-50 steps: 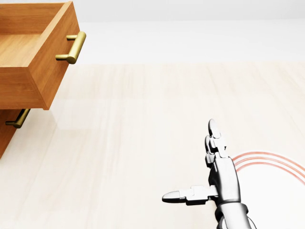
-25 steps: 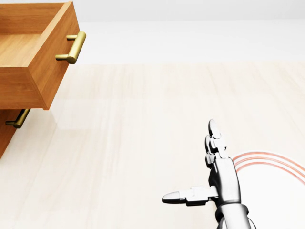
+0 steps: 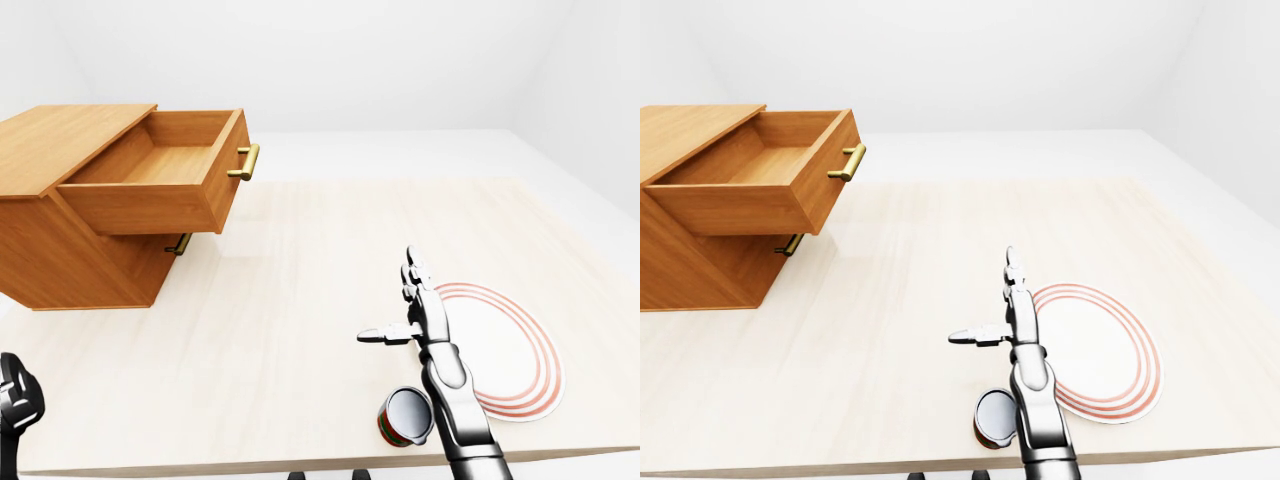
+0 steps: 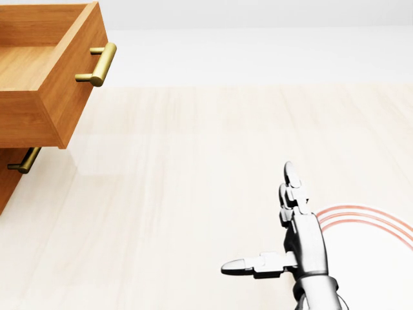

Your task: Put the bowl on top of the cabinet.

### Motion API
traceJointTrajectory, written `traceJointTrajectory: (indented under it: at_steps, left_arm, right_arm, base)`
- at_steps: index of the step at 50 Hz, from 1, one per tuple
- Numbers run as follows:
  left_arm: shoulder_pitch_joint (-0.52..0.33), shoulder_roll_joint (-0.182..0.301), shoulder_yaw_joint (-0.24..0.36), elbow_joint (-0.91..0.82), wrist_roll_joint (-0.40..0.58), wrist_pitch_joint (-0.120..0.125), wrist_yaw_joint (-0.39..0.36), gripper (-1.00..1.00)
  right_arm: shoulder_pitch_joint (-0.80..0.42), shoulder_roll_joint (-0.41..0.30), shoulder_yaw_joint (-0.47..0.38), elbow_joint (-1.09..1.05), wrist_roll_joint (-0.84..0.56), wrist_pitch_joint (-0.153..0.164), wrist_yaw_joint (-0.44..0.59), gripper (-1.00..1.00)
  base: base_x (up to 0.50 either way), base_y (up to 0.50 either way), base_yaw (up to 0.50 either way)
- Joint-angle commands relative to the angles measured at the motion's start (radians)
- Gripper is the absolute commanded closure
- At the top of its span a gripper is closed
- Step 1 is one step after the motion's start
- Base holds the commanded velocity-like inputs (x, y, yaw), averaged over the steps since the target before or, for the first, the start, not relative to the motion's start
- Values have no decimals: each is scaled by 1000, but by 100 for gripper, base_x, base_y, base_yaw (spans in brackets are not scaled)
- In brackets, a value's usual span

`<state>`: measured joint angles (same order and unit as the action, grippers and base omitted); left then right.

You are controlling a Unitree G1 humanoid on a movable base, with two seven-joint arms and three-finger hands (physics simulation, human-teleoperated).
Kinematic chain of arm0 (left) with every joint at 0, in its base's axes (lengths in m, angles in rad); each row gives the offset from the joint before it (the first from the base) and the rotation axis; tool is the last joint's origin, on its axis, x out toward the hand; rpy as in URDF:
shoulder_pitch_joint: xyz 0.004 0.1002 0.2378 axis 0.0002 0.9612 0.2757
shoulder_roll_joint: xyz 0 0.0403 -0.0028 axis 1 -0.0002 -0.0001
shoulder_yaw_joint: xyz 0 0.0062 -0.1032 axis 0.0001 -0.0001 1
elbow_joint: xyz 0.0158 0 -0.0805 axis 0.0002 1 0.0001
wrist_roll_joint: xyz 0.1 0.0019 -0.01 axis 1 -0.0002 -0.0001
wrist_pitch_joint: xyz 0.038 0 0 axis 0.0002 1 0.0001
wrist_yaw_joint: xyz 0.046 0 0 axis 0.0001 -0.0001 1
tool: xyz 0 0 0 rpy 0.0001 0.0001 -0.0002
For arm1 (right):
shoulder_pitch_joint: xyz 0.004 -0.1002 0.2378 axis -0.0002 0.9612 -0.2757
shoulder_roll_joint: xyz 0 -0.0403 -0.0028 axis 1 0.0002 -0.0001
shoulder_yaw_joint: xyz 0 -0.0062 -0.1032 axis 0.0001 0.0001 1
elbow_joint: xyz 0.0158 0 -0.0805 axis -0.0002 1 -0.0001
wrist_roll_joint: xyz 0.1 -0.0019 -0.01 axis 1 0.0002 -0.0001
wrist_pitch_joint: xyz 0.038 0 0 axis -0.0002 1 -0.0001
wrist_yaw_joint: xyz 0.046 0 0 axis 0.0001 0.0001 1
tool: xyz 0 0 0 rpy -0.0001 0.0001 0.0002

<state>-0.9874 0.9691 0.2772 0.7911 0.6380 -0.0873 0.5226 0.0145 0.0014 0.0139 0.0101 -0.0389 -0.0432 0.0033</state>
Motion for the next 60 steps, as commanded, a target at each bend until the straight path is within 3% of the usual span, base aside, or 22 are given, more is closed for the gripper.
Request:
traceJointTrajectory:
  at_steps: [1, 21, 46, 56, 57, 60]
  left_arm:
    - [-108, 16, -68, 315, 50, 0, 1, 89]
    - [-100, -26, -92, 471, 67, 0, 1, 89]
    - [-90, -83, -108, 506, 81, 0, 1, 89]
    - [-102, -113, -139, 520, 150, 0, 1, 89]
    - [-119, -123, -179, 522, 209, 0, 1, 89]
    - [-139, -130, -179, 525, 250, 0, 1, 89]
  right_arm:
    - [-1, -1, -3, 0, 3, 0, 1, -100]
    - [-3, -2, -7, 7, 8, -5, 3, -100]
    - [-8, -2, -6, 19, 7, -7, 2, -100]
    - [-9, -2, -6, 22, 5, -9, 0, -100]
    - [-19, -1, -7, 40, 5, -14, -1, -100]
    - [-20, 0, -4, 43, 1, -14, -4, -100]
  base:
    - [0, 0, 0]
    - [0, 0, 0]
    - [0, 0, 0]
    - [0, 0, 0]
    - [0, 0, 0]
    - [0, 0, 0]
